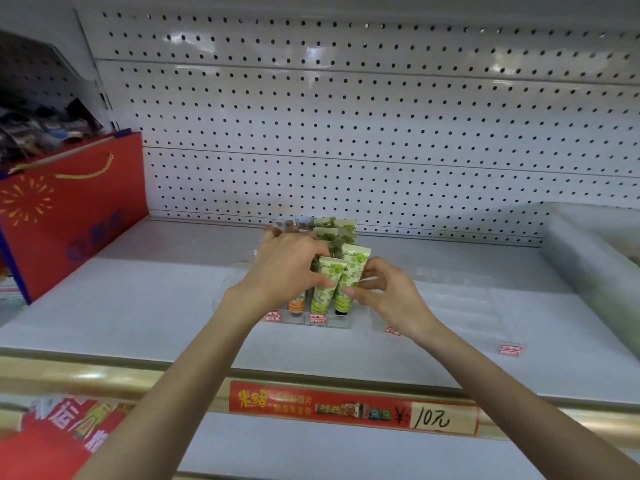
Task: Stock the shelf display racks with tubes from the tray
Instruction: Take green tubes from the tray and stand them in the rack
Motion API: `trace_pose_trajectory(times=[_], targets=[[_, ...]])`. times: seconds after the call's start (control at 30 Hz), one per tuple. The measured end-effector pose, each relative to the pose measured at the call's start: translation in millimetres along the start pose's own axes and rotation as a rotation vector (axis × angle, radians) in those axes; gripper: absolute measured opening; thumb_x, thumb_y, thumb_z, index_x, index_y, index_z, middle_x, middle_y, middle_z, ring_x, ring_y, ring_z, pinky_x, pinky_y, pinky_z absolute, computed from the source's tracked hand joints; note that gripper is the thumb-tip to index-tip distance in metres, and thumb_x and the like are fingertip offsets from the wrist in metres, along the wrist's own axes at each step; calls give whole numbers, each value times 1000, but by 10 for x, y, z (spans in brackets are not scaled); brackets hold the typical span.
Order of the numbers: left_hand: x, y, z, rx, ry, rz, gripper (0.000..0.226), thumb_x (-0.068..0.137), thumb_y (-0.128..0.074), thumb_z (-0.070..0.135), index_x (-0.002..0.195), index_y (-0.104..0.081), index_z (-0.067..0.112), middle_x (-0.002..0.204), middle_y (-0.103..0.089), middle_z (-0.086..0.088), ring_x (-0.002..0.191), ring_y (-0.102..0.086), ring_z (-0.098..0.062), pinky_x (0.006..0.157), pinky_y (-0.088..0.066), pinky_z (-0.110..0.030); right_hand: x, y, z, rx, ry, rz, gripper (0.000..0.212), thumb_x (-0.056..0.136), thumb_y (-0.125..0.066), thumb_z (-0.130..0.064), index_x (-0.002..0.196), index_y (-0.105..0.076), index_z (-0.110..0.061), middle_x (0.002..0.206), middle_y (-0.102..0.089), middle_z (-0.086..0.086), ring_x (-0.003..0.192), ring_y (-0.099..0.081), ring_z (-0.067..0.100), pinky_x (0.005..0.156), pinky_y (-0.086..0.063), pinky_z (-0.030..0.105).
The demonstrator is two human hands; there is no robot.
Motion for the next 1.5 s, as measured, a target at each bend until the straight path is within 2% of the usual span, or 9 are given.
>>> trace_pose_trajectory(times=[0.23, 0.4, 0.5, 0.7, 0.8, 1.03, 1.33, 1.5], targets=[[14, 27, -21, 36, -20, 4, 36, 79, -63, 51, 104, -65, 24, 104, -60, 8, 105, -50, -17, 91, -23, -34, 41, 51, -7, -7, 8, 0, 26, 78, -74, -13, 100, -59, -12, 99, -67, 1, 91, -65, 18, 82, -55, 37], [-6, 111, -14, -33, -23, 73, 23, 83, -62, 45, 99, -66, 29, 97, -65, 9, 99, -53, -14, 93, -21, -32, 22, 25, -40, -4, 32, -17, 24, 78, -73, -11, 94, -59, -20, 95, -66, -6, 92, -65, 16, 81, -54, 28], [-14, 158, -42, -53, -2, 119, 21, 84, -60, 45, 95, -68, 29, 94, -67, 8, 98, -53, -14, 87, -19, -30, 14, -6, -60, -6, 44, -27, 25, 78, -73, -11, 91, -58, -26, 94, -66, -8, 90, -65, 12, 79, -53, 24], [-27, 160, -129, -69, 45, 129, 23, 84, -60, 48, 94, -70, 30, 95, -67, 8, 96, -54, -15, 88, -22, -32, 10, -62, 14, -82, 39, -39, 26, 78, -74, -13, 101, -60, -12, 97, -66, 0, 86, -64, 9, 76, -51, 18], [-30, 168, -136, -64, 41, 127, 25, 83, -60, 48, 98, -69, 30, 100, -68, 8, 99, -54, -15, 90, -23, -33, 0, -80, 36, -89, 34, -44, 27, 78, -74, -14, 101, -60, -12, 96, -66, -1, 85, -64, 8, 75, -50, 17], [-56, 219, -130, -82, 37, 149, 26, 83, -61, 47, 100, -69, 29, 102, -66, 8, 101, -55, -14, 89, -24, -33, 8, -72, 40, -102, 20, -62, 26, 79, -74, -15, 99, -59, -20, 95, -64, -8, 84, -63, 3, 76, -52, 20], [-164, 348, -204, -123, 66, 191, 25, 85, -59, 45, 101, -68, 28, 105, -67, 8, 104, -53, -16, 81, -19, -27, -6, -59, -10, -120, 20, -63, 26, 78, -75, -12, 97, -58, -16, 95, -63, -1, 85, -63, 13, 73, -50, 20], [-268, 513, -244, -121, 70, 253, 25, 88, -56, 44, 102, -68, 27, 106, -66, 7, 101, -52, -18, 83, -25, -29, -59, 86, -152, -132, 42, -8, 15, 82, -71, -23, 88, -57, -25, 92, -62, -8, 85, -63, 11, 76, -52, 26]])
Point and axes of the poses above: each hand's wrist, its own x-axis towards the middle knuckle, its own y-axis out of the back of the hand, z = x × y, the point moved 10 cm from there along x, towards the middle knuckle
